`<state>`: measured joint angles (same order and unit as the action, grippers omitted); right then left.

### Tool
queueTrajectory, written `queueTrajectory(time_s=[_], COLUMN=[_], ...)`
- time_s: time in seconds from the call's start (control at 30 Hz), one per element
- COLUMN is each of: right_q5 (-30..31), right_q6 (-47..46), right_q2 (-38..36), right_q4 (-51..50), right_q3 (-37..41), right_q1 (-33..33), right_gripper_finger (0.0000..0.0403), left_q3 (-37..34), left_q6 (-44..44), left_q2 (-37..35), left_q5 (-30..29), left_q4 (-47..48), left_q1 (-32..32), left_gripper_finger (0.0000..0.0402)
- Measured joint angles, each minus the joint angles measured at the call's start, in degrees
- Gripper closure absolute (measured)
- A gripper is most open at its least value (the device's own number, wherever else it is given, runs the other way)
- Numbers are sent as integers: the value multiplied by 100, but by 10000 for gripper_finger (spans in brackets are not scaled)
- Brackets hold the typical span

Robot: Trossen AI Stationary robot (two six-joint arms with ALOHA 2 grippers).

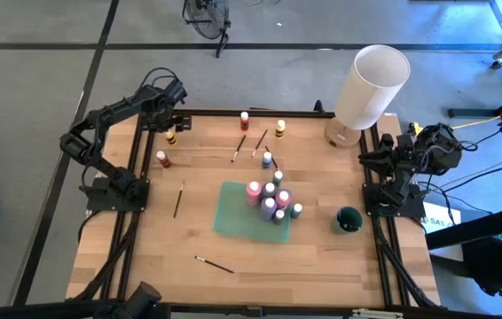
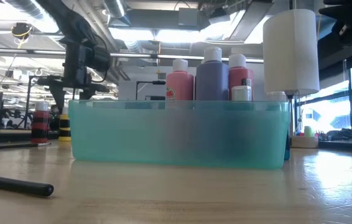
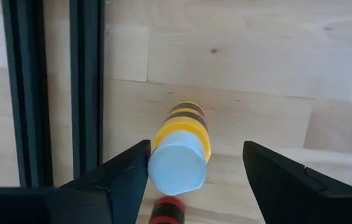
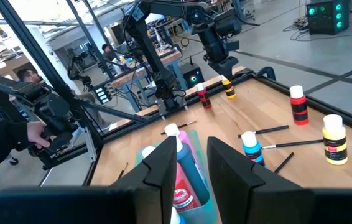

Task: Pick & Place Paint Supplies
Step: Put the yellow paint bottle into the light green bin

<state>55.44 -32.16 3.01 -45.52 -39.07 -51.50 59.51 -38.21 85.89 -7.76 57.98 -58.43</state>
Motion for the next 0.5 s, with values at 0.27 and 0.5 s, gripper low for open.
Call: queueTrajectory(time_s=[0.27, 0.5], right_q5=[0, 0], right_q6=[-48, -63], right_q2=[0, 2], right_q4=[-15, -15], right_q3=[0, 0], right_q1=[2, 2], right_gripper_finger=[311, 311], left_q3=[0, 1], left_q6=[-10, -17], left_q2=[5, 207], left_q5=[-19, 69], left_q4=[-1, 26], left_q1=[-2, 54], left_gripper_finger=[151, 151])
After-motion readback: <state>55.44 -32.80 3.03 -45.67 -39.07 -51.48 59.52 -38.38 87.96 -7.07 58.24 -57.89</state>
